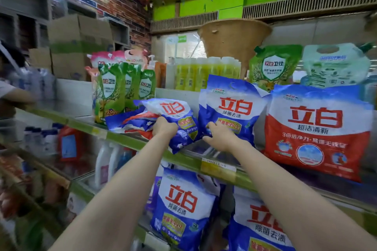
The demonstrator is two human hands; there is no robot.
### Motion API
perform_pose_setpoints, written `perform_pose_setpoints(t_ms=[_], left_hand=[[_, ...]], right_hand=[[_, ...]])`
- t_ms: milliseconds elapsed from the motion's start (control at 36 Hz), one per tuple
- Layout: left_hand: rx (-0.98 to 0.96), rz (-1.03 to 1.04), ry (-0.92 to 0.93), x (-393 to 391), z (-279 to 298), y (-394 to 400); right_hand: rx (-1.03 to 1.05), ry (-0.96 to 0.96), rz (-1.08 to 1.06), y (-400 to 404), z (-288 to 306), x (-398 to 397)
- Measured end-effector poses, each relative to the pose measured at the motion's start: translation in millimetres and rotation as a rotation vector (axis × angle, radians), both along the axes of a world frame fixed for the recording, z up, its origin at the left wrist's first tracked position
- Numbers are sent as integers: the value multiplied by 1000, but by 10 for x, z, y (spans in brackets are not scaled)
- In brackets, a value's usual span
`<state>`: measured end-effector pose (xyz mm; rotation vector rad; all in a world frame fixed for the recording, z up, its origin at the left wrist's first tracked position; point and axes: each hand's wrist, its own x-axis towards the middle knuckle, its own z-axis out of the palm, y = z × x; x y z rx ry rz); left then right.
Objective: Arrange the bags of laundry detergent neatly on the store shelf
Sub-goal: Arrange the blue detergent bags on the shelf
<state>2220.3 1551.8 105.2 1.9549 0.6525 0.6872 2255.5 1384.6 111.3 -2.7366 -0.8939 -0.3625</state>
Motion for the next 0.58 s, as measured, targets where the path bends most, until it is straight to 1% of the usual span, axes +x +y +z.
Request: perform_pose_setpoints(t_ms=[111,194,278,333,361,417,500,583], left_hand=[[-89,23,-184,-47,42,221],[-232,-94,-358,-158,98,392],[-395,-272,-476,-257,128,479],[-414,-373,-508,-272,182,468],[-398,-409,-513,-258,218,454],[-346,-461,-513,-210,299,390],[-267,-532,-499,-78,364,235],[-202,-519,-432,184,371,54]], right_hand=[[179,115,-30,53,42,77],[346,233,-16,51,108,119],[596,514,101,59,142,128],[724,678,187,50,145,168],[773,726,221,28,150,186],[827,737,249,-58,163,223],[896,680,260,-250,149,285],[975,613,178,-421,84,358]])
